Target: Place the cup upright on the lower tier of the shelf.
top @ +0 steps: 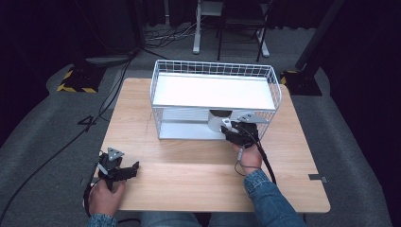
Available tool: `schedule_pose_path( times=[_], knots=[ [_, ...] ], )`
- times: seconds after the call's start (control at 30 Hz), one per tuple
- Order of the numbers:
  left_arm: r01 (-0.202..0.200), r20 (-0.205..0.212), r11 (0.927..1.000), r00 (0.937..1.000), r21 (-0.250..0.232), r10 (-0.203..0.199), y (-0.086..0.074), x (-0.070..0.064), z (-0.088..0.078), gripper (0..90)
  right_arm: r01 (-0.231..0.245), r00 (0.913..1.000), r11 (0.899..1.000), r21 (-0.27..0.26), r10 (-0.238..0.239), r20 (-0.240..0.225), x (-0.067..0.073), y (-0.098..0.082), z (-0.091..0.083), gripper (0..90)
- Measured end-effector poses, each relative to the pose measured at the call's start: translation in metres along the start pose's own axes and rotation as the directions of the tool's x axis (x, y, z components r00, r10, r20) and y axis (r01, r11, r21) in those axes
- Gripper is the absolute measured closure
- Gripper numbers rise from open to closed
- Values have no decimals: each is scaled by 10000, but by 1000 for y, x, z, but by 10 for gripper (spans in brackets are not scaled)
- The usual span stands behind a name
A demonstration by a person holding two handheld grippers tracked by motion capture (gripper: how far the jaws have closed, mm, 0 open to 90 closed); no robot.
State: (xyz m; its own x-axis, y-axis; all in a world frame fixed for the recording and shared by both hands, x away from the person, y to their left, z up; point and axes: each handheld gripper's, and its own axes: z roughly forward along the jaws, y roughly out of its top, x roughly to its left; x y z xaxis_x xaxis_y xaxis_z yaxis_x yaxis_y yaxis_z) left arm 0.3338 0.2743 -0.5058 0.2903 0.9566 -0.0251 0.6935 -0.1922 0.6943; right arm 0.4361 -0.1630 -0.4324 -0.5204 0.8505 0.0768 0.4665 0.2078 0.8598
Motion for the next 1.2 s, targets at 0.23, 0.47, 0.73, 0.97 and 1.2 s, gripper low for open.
schedule_pose_path(
  times=[0.23, 0.47, 0.73, 0.97, 1.2],
  knots=[
    [-3, 1, 10000, 10000, 1, 3, 0, 0, 0, 147, 134, 9996, 9997, -211, -138, -229, 1, 3, -19, 481],
    [0, 1, 10000, 10000, -6, 0, 0, 0, 0, 147, 216, 9986, 9989, -415, -236, -482, 1, 5, -42, 477],
    [-2, 0, 10000, 10000, -7, 2, 0, 0, 0, 147, 169, 9967, 9990, -425, -202, -787, -5, 2, -71, 477],
    [-7, 0, 10000, 10000, -1, 7, 0, 0, 0, 147, 11, 9971, 9992, -387, -41, -764, -17, -6, -96, 446],
    [-4, -1, 10000, 10000, -4, 4, 0, 0, 0, 147, -322, 9968, 9995, -12, 320, -731, -32, -17, -116, 402]
  ],
)
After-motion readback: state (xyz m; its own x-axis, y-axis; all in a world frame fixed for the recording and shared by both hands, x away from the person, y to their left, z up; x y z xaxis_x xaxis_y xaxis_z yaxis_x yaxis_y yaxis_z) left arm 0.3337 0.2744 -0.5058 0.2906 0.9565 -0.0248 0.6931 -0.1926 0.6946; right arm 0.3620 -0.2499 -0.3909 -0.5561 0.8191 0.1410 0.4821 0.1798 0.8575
